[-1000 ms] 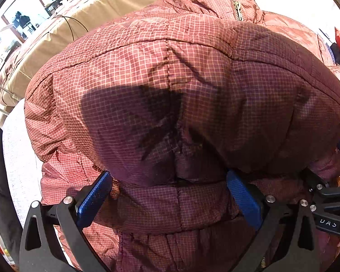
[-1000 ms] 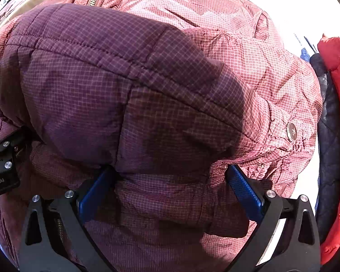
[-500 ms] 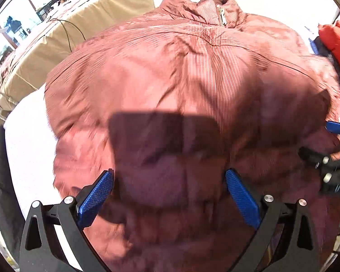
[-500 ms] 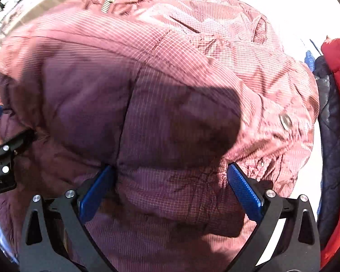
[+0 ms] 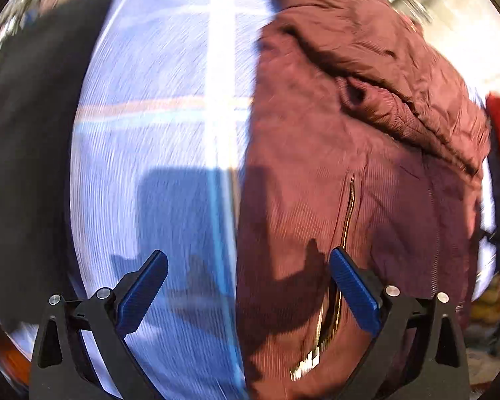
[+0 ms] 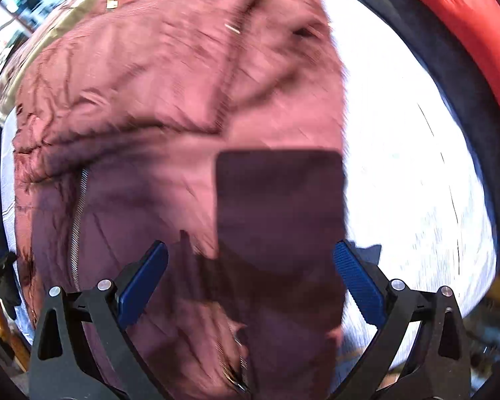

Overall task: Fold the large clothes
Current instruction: 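Grasp the jacket hem with the right tool while the left tool grasps the hem beside it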

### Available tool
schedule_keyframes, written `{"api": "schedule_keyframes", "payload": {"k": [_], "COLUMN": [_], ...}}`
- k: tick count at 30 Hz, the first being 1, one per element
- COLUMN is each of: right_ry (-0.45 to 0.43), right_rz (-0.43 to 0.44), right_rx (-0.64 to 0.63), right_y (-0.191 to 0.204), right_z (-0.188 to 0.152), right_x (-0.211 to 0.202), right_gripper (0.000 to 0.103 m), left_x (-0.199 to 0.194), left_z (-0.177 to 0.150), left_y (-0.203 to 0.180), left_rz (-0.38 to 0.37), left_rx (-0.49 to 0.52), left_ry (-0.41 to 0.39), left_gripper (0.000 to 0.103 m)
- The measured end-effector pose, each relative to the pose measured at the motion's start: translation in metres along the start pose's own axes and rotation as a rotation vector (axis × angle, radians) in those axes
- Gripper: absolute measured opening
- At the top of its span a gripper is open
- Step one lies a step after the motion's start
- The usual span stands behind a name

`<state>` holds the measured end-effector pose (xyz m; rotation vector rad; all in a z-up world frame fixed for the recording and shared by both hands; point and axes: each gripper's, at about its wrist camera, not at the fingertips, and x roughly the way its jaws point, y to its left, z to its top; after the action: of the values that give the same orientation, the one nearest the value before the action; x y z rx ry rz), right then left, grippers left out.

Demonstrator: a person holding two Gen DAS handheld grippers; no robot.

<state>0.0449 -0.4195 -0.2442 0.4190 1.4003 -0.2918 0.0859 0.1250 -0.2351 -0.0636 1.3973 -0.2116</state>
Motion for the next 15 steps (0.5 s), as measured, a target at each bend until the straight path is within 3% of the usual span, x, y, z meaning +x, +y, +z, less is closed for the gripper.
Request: {"api": "schedule_keyframes", "payload": {"k": [4,9,10,15], "right_ry": [0.053,0.095,0.108,0.156], "right_rz": [0.034,0.110,0.135,0.223], "right_rx": [0.121,0.214,0.225,0.269], "right_y": [-0.034,-0.071,-0.077,-0.104], "right_z": [-0.023,-0.041,-0.045,-0.081], "right_x": [0.005,0.015,0.016,0.025], "right_gripper": [0.098,0.098,0.098,0.098], "left_x": [-0.001,0.009,0.002,0.011], "left_z": [-0.021,-0.036,-0.028,-0.041], "left_y": [0.015,0.010,-0.008,-0.027], "left_rz": [-0.062,-0.136,-0.138,-0.178], "left_rx": [-0.075,-0.026,-0.016,-0.013], "left_ry": [0.014,0.064,0.074,0.116], "left_gripper": [0.095,0.093,0.092,0.091]}}
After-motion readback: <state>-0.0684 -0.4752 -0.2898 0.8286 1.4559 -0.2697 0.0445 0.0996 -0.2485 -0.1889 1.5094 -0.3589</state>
